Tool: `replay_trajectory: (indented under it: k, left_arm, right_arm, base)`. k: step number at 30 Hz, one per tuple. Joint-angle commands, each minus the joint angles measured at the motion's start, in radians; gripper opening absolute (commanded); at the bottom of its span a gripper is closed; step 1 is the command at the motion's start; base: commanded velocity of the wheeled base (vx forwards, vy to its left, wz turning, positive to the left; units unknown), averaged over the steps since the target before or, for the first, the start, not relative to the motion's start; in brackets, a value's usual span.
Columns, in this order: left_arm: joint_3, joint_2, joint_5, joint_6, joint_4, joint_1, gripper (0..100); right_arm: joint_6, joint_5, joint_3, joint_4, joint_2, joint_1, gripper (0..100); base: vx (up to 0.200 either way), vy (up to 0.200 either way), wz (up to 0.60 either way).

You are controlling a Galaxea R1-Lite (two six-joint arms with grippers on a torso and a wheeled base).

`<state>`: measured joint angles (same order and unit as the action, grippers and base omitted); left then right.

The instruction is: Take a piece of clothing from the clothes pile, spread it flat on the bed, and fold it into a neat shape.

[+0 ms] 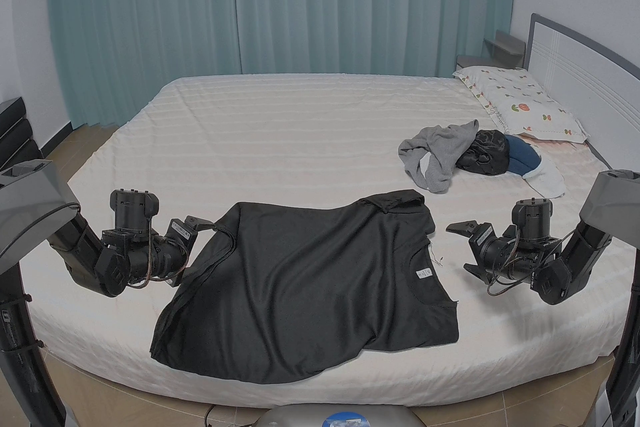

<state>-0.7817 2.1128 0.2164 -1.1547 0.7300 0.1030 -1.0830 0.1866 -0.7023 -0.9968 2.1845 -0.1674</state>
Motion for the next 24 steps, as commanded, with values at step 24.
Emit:
replay_trajectory:
  k: [24]
  left_arm:
    - [-0.125,0.075,-0.012,0.021,-0.009,0.009,100]
  right_arm:
    - [0.0,0.001,0.001,0.0,0.008,-0.01,100]
  base:
    - [0.058,0.0,0.0]
